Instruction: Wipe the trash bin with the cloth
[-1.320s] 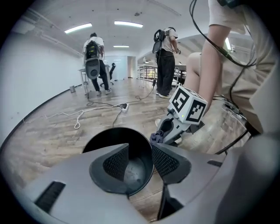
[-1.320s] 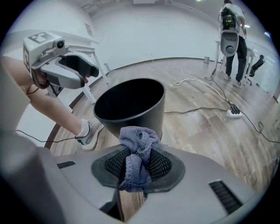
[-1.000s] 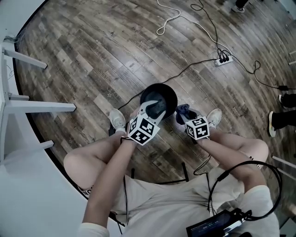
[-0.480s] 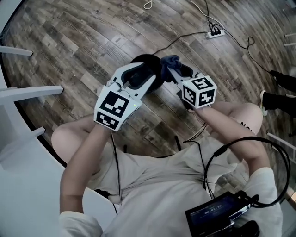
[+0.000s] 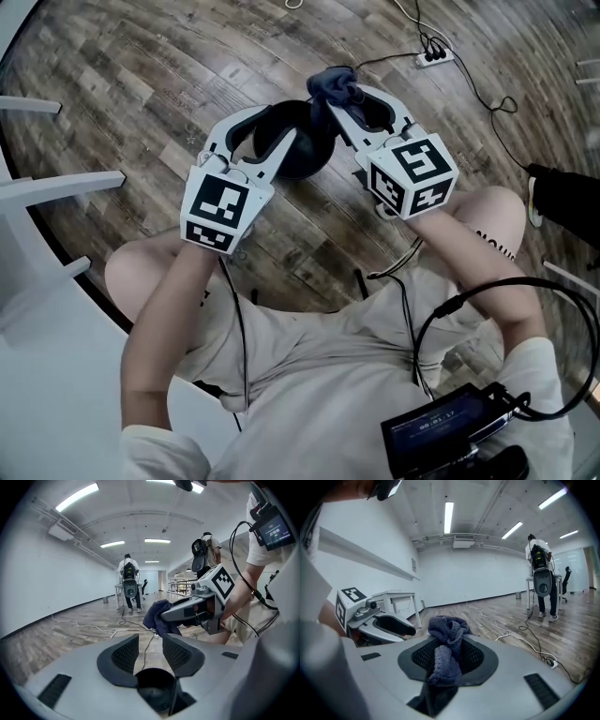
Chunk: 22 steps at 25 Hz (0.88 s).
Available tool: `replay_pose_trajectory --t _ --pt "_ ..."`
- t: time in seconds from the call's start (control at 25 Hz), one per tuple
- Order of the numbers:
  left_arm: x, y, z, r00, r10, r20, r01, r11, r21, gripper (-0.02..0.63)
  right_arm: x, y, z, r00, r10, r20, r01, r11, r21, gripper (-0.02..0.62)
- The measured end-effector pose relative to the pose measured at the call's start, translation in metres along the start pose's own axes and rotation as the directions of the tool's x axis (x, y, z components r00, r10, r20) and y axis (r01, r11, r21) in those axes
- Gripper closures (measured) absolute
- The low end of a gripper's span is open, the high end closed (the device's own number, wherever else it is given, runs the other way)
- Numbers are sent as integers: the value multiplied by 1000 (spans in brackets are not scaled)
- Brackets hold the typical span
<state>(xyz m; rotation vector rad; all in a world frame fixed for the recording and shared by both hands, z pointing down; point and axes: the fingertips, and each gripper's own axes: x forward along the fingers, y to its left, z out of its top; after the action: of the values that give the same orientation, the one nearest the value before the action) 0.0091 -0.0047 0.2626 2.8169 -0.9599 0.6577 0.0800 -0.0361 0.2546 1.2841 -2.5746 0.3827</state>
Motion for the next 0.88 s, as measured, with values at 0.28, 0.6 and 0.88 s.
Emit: replay_pose_trajectory --t 0.28,0.6,0.88 --pt "14 30 18 997 52 54 -51 998 -23 436 -1 -9 28 998 6 63 -7 1000 9 492" --pt "33 40 -13 997 76 33 -71 989 -133 436 14 -20 6 996 -32 85 29 999 43 492" --pt "52 43 -21 998 60 19 -55 976 -213 436 35 -26 -7 998 -48 51 48 999 -2 492"
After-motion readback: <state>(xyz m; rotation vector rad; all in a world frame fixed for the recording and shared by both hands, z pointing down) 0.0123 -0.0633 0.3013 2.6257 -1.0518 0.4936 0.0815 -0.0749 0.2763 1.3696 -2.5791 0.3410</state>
